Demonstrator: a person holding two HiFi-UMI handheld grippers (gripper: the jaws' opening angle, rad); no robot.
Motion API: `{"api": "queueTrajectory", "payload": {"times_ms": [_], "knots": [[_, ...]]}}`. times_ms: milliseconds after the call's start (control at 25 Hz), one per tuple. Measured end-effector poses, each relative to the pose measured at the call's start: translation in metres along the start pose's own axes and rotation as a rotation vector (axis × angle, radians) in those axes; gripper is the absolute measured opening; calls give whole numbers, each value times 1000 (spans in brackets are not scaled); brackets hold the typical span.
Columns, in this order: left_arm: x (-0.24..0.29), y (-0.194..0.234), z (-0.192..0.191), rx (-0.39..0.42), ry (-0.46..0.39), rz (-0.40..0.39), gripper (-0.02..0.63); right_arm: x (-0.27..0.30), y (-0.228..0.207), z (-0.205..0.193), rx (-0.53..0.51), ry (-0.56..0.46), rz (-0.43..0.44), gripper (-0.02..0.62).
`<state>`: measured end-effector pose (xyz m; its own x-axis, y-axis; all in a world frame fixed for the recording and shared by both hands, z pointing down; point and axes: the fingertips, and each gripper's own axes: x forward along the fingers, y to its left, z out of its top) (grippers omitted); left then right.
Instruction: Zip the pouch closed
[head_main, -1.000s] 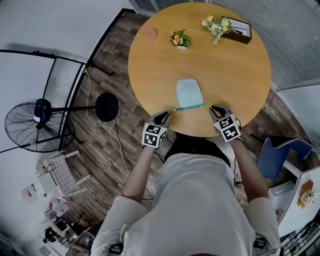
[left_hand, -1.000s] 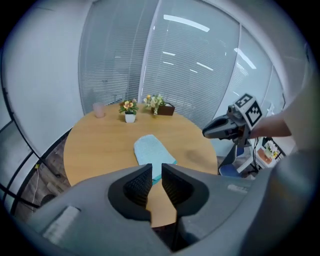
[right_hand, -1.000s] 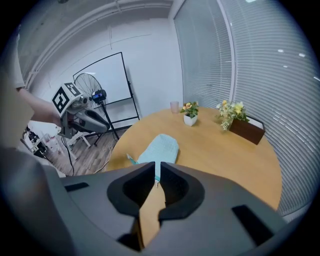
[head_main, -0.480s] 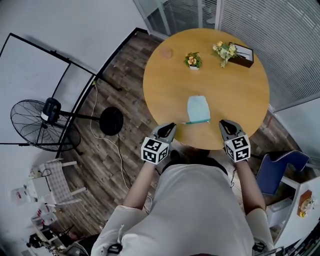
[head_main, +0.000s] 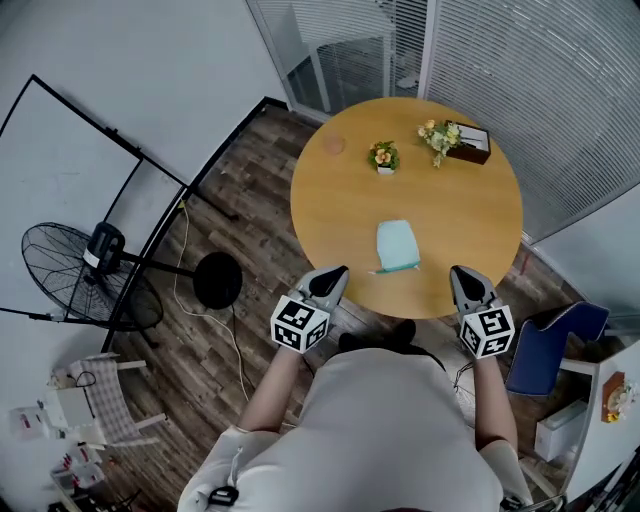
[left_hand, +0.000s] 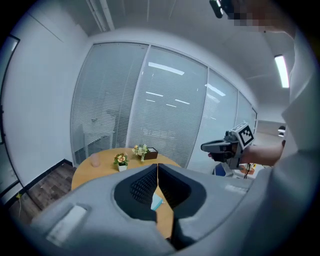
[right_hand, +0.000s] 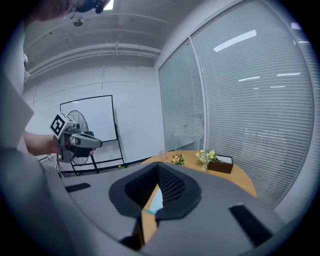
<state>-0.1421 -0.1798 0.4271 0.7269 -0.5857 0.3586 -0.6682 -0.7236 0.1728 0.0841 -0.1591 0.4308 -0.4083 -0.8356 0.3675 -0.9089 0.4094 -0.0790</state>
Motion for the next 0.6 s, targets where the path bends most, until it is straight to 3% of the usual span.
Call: {"api": "queueTrajectory", "payload": {"times_ms": [200, 600], "knots": [[-10, 2, 21, 32, -40, -36, 20, -13, 4, 23, 22, -56, -52, 3], [-4, 2, 28, 46, -47, -61, 18, -11, 13, 30, 7, -63, -61, 3]]}}
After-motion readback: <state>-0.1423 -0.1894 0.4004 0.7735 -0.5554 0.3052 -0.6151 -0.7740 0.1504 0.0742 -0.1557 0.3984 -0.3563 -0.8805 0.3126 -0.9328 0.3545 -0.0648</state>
